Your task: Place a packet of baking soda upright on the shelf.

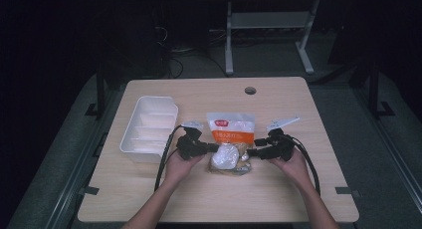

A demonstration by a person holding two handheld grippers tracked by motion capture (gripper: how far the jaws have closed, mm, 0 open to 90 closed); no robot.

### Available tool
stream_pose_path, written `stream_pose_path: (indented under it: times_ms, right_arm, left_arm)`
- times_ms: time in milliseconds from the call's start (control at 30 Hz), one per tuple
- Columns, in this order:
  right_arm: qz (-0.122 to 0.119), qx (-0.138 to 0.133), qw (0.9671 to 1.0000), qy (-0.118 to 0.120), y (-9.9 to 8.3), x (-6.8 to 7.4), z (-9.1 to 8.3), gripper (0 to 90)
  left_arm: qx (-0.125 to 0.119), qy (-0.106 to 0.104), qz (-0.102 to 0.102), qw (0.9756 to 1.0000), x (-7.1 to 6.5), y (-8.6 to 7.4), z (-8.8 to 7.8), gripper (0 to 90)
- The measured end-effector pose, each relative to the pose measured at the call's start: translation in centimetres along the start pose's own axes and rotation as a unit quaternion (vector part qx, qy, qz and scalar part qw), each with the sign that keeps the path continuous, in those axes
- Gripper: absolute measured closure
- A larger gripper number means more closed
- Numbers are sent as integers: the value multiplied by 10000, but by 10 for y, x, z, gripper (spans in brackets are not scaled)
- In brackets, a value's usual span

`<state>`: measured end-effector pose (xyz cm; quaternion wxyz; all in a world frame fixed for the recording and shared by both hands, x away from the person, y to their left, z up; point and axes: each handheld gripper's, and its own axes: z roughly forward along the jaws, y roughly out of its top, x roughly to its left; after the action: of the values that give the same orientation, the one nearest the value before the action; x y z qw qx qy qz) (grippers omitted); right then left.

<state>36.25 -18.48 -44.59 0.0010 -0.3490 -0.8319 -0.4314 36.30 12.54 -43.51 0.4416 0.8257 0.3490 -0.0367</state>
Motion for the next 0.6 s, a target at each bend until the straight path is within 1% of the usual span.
stream_pose_path:
  times_ms: [33,133,200,233,267,367,400,500,533,567,600]
  right_arm:
    - [0,-33,10000,91,0,0,0,405]
    - [-27,-82,9997,240,1,2,3,445]
    - [-72,-68,9995,307,1,4,5,475]
    - [-80,-77,9990,426,2,5,7,511]
    - [-77,-93,9987,487,2,6,8,518]
    - [-39,-129,9983,564,2,6,9,530]
    - [35,-198,9971,732,1,4,9,568]
    - [45,-247,9958,876,1,4,10,626]
    - [45,-247,9958,876,1,4,10,626]
    - [31,-233,9949,980,1,5,11,681]
    - [24,-229,9948,995,1,6,11,695]
  left_arm:
    - [-13,-8,24,10000,-1,0,-1,893]
    - [-29,-19,169,9999,-6,0,-3,893]
    - [-26,-28,259,9997,-9,1,-4,893]
    - [-35,-62,322,9995,-12,1,-5,893]
    - [-59,-87,344,9994,-13,1,-5,893]
    - [-62,-130,399,9991,-16,1,-6,893]
    - [-61,-133,428,9990,-17,1,-6,893]
    - [-48,-123,477,9988,-19,1,-5,892]
    - [-48,-123,477,9988,-19,1,-5,892]
    - [-29,-108,497,9987,-20,1,-5,892]
    - [-9,-83,520,9986,-20,1,-4,891]
